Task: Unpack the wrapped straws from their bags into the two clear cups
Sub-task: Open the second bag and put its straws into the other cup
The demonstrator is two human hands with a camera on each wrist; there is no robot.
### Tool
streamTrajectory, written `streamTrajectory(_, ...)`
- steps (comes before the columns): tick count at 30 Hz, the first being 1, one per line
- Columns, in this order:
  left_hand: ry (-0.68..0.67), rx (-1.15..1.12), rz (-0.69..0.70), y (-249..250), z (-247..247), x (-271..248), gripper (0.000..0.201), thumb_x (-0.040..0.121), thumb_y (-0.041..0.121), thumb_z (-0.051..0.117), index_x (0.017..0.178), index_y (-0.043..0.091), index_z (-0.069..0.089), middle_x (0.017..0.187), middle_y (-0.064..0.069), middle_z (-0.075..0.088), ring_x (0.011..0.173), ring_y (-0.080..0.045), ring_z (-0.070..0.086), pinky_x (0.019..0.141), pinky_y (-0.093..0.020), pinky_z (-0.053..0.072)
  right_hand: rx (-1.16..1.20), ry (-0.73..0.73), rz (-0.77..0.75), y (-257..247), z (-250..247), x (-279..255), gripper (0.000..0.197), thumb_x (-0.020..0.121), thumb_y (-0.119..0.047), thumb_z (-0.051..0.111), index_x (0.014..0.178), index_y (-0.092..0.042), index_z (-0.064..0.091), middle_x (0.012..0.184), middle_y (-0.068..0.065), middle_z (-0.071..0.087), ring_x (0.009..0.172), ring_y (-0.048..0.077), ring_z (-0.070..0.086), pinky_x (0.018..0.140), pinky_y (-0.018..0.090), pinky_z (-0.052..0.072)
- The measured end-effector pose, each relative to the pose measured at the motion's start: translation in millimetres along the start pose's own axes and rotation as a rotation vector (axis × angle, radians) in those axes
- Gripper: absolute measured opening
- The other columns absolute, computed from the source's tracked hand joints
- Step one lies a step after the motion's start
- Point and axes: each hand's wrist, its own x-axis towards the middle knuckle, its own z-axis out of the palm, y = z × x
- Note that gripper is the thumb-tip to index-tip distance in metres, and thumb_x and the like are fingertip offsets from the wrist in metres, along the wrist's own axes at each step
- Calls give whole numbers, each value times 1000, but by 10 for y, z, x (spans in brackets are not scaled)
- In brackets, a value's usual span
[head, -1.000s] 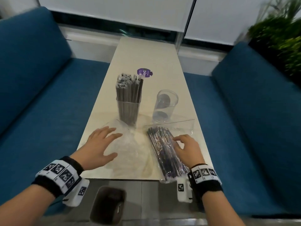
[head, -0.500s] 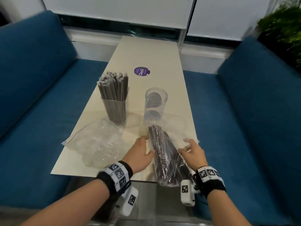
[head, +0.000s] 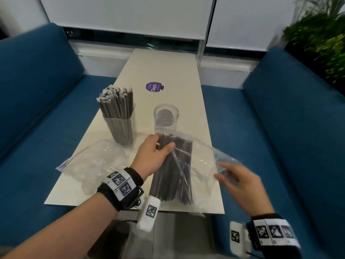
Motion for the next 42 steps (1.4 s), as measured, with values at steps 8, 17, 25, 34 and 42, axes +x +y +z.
streamTrajectory(8, -277, 176, 264, 453, -111, 160, 13, 94, 30, 70, 103, 25, 63, 99, 10, 68, 92, -3, 61, 77, -16, 45, -110, 83, -144, -853, -156, 317, 40, 93, -46, 70, 128, -25, 68, 109, -11, 67, 94, 10, 65, 85, 34, 55)
streamTrajectory(17, 37, 60, 350, 438, -131, -60, 28, 84, 32, 78, 94, 21, 54, 84, 2, 60, 72, -9, 53, 66, -22, 45, 132, 121, 139, -1017, 113, 95, 14, 103, -24, 63, 108, -22, 75, 84, -13, 78, 71, -3, 74, 78, 24, 61)
streamTrajectory(25, -287, -433, 49, 504, -280, -356, 22, 97, 20, 67, 106, 1, 60, 87, -20, 68, 71, -26, 69, 67, -48, 65, 294, 157, -35, -1380, 451, -108, 11, 97, -23, 73, 98, -31, 81, 89, -13, 78, 77, 12, 76, 74, 40, 64)
streamTrajectory(34, -299, -427, 21, 448, -465, -335, 12, 89, 14, 77, 92, 2, 75, 92, -18, 77, 88, -37, 75, 76, -49, 65, 549, -1, 61, -1623, 324, 169, 46, 90, -58, 64, 81, -13, 62, 76, 7, 75, 72, 26, 76, 69, 48, 65)
streamTrajectory(42, -254, -476, -24, 437, -372, -271, 31, 83, 9, 82, 98, -13, 67, 92, -31, 71, 77, -30, 69, 76, -45, 63, 696, -376, -18, -1378, 222, 594, 21, 95, -32, 69, 85, -15, 69, 82, 8, 72, 75, 27, 74, 75, 48, 61)
